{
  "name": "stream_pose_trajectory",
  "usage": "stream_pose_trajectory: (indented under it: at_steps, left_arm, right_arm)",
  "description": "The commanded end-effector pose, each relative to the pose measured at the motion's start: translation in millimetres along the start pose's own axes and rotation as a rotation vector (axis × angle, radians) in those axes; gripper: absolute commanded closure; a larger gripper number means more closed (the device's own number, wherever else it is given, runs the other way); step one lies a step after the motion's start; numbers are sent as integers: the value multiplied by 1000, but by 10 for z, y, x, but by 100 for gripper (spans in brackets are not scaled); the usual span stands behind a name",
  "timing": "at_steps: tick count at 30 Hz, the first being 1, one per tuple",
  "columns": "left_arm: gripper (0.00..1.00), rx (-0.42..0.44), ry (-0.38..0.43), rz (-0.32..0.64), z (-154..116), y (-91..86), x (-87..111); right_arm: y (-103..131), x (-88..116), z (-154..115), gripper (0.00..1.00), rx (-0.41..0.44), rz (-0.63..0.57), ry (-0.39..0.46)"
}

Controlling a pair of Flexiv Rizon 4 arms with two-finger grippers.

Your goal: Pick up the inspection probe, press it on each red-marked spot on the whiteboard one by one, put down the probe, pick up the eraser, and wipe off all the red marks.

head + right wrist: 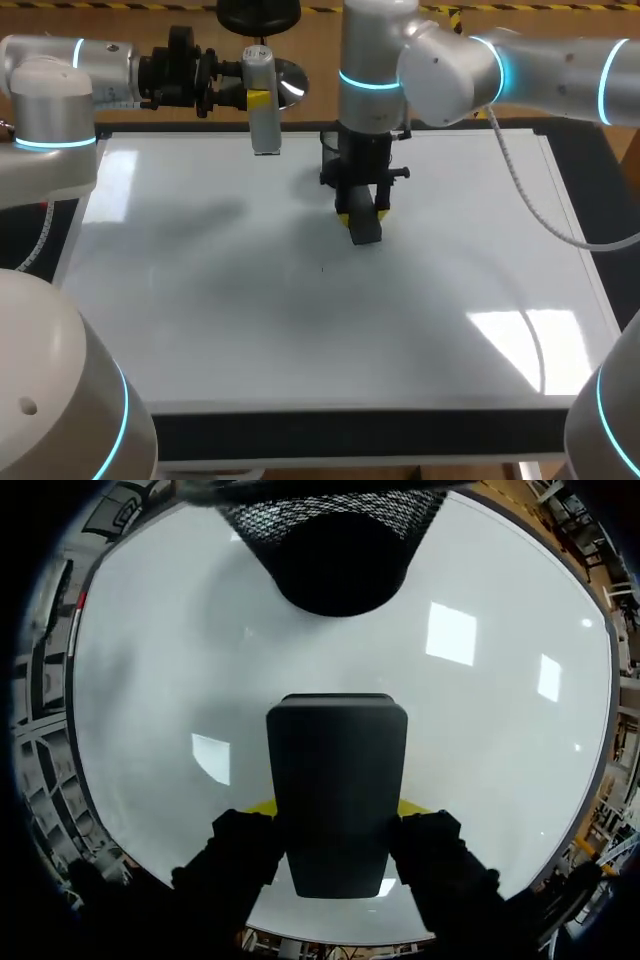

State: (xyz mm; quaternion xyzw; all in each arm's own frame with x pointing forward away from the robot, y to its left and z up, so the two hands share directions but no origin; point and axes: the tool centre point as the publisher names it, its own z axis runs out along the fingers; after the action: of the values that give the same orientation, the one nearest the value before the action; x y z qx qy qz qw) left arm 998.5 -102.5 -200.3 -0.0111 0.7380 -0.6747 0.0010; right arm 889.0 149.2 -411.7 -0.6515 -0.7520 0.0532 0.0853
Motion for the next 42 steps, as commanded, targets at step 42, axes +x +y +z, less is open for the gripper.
stream_pose_trajectory:
  at_steps: [42]
  left_arm:
    - [100, -1, 1, 0, 3, -14, -8]
  right_arm:
    - [-331, -450, 159, 100, -29, 90, 17]
